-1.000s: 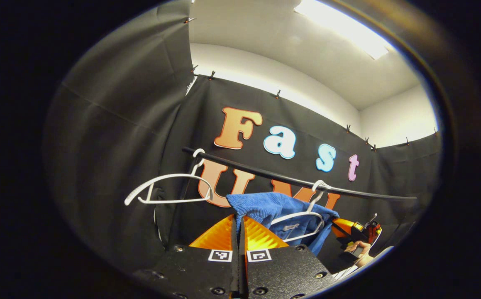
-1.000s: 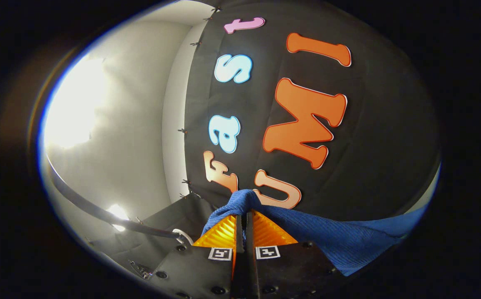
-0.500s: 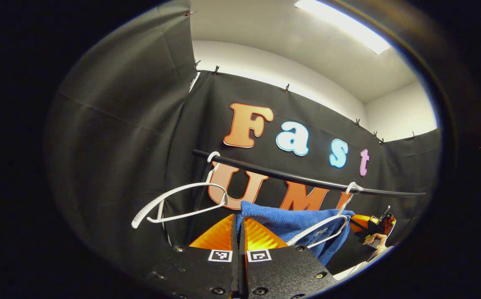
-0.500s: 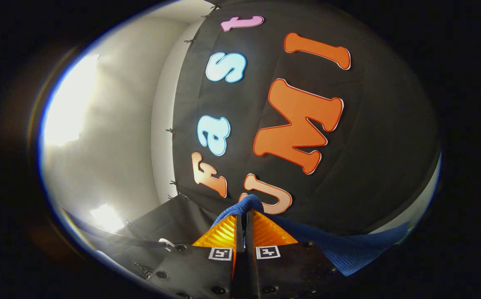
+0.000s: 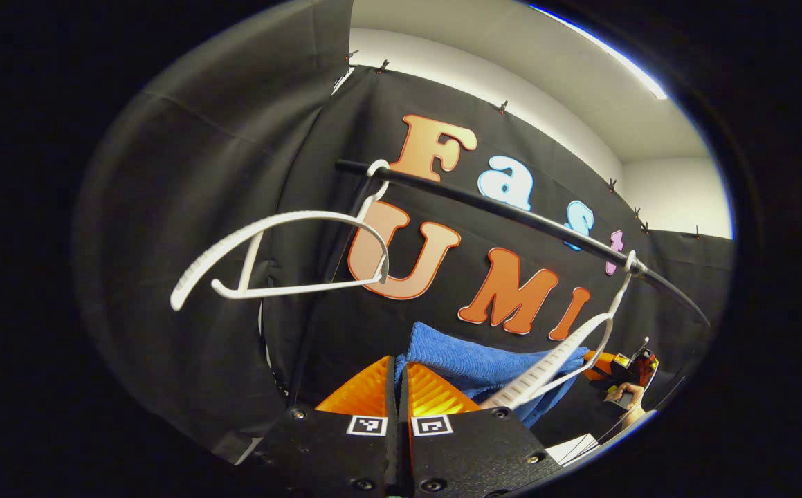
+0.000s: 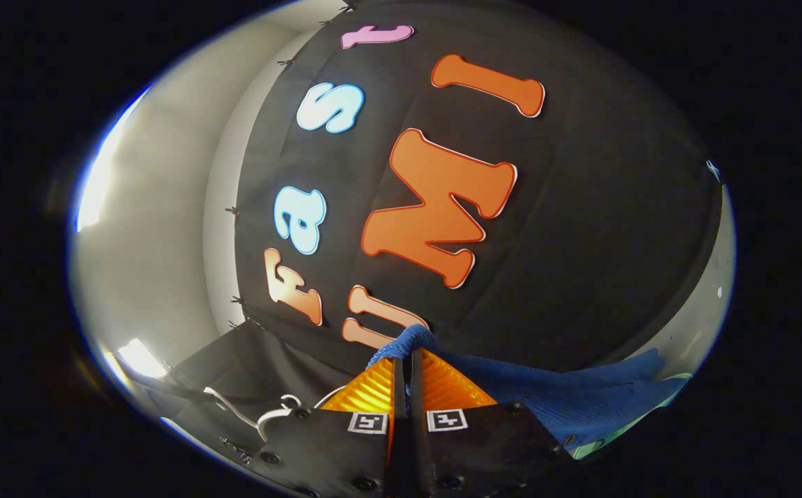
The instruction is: Grasp the clothes on the hanger with both hands and then place them into the laundry hamper below.
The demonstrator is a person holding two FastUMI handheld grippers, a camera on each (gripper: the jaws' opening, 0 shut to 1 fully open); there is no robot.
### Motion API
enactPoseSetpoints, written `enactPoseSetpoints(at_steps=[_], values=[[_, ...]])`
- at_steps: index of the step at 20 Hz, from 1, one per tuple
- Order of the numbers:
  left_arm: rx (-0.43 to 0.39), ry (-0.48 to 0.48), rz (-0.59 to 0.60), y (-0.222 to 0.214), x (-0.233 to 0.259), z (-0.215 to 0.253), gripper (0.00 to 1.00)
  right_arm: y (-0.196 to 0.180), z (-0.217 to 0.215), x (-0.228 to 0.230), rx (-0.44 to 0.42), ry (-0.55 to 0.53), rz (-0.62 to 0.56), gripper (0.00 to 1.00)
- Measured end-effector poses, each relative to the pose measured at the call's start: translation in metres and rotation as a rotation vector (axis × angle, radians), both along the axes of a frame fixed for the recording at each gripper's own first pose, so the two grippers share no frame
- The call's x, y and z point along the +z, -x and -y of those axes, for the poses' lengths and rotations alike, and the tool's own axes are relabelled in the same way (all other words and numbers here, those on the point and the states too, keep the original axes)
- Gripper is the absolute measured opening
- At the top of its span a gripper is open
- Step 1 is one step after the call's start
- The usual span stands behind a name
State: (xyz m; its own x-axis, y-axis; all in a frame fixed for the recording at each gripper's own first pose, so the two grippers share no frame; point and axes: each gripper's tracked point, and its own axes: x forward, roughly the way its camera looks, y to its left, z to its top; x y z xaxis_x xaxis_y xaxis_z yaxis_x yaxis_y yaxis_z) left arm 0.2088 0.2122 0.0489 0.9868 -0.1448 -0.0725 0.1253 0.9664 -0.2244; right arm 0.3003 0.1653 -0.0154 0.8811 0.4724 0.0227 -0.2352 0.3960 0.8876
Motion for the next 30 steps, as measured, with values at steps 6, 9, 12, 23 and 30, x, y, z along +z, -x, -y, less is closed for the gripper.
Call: enactPoseSetpoints(at_steps=[6,9,12,23,30], values=[[0.003,-0.045,-0.073,0.003,-0.042,0.004,0.0,0.009,0.01,-0.043,-0.024,0.063,-0.069,0.07],[0.004,-0.057,-0.1,0.004,-0.058,0.005,0.0,0.019,0.015,-0.064,-0.026,0.106,-0.103,0.07],[0.007,-0.068,-0.127,0.011,-0.075,0.006,0.0,0.032,0.02,-0.08,-0.027,0.153,-0.115,0.07],[-0.024,-0.084,-0.245,0.035,-0.138,0.043,0.0,0.087,0.024,-0.127,0.027,0.3,-0.155,0.07],[-0.125,-0.128,-0.266,0.042,-0.167,0.11,0.0,0.119,-0.009,-0.154,0.085,0.389,-0.165,0.07]])
